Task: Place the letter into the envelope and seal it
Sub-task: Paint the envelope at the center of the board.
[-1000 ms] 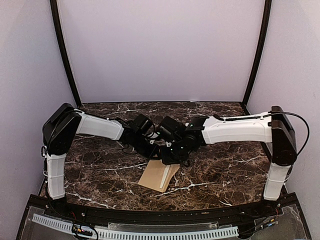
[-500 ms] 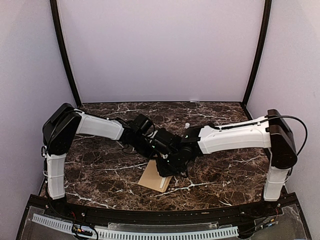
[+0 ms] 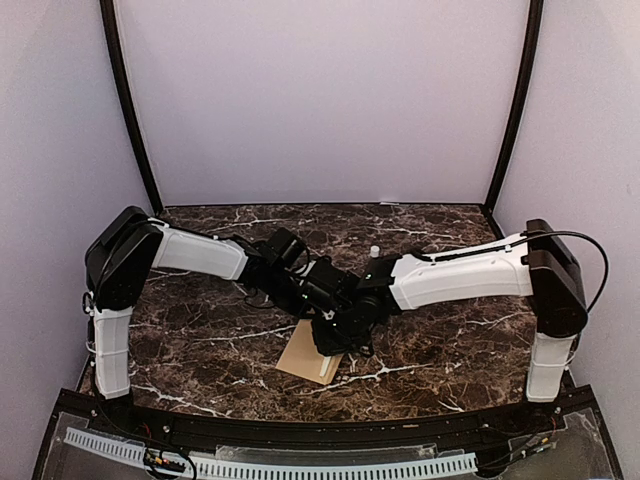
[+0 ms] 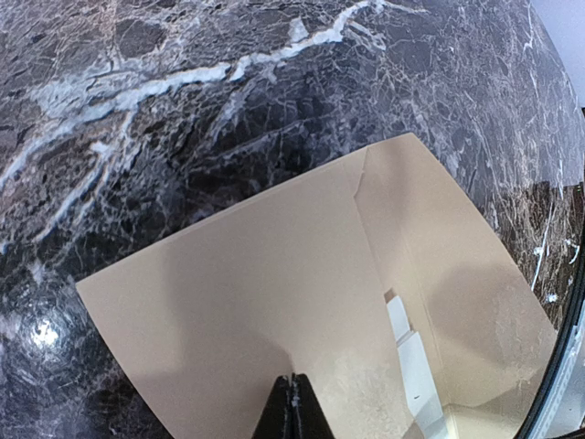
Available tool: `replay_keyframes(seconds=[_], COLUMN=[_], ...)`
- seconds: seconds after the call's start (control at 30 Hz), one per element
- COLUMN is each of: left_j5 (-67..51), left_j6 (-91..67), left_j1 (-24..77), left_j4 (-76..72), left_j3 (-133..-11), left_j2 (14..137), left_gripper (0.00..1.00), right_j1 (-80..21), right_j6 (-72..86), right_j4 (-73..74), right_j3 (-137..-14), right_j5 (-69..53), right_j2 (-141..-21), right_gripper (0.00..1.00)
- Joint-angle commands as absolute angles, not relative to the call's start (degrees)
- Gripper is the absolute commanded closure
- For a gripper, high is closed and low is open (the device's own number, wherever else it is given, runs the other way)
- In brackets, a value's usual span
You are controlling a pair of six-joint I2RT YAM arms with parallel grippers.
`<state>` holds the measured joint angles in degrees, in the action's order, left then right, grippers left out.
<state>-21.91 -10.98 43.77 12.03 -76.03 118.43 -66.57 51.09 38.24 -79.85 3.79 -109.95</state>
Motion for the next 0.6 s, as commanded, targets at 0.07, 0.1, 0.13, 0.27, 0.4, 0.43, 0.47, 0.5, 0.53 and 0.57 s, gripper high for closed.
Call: replay_keyframes(seconds=[0.07,0.1,0.13,0.27,0.4,0.43,0.47,0.5,0.53,0.57], left_j5=[-20.0,-20.1,-20.1,-20.2,-20.3,-20.3,-20.3,-20.3,-20.4,-20.4], left_j6=[-10.7,-10.7,-10.8,-10.8,-10.8,-10.9,-10.8,-10.8,-10.8,-10.8], left_j1=[43.9,43.9,43.9,43.9,43.8,43.9,43.9,43.9,43.9,43.9], left_j4=[16.3,16.3,16.3,16.3,16.3,16.3,16.3,16.3,16.3,16.2], left_j3=[-75.8,-75.8,-75.8,-75.8,-75.8,-75.8,-75.8,-75.8,-75.8,-75.8], left_j2=[120.9,120.9,120.9,120.9,120.9,121.0,121.0,121.0,121.0,121.0], left_gripper=[0.98,0.98,0.98,0.98,0.98,0.98,0.98,0.98,0.98,0.98], right_j1=[-65.7,-65.5,-65.3,-65.0,-64.9,-64.9,-64.8,-64.6,-64.4,-64.2], right_j6=[51.3,51.3,51.3,51.1,50.6,50.5,50.5,50.6,50.7,50.8], right_j4=[37.6,37.5,37.3,36.3,36.2,36.2,36.2,36.2,36.3,36.3], right_j3=[-79.4,-79.1,-78.8,-78.3,-79.0,-78.9,-78.8,-78.6,-78.4,-78.2], right_j5=[3.6,3.4,3.3,2.5,2.0,2.0,2.0,2.0,2.0,2.0], right_j2=[-111.1,-111.1,-111.1,-111.4,-112.1,-112.2,-112.3,-112.4,-112.5,-112.5], right_gripper=[0.99,0.99,0.99,0.99,0.99,0.99,0.99,0.99,0.99,0.99])
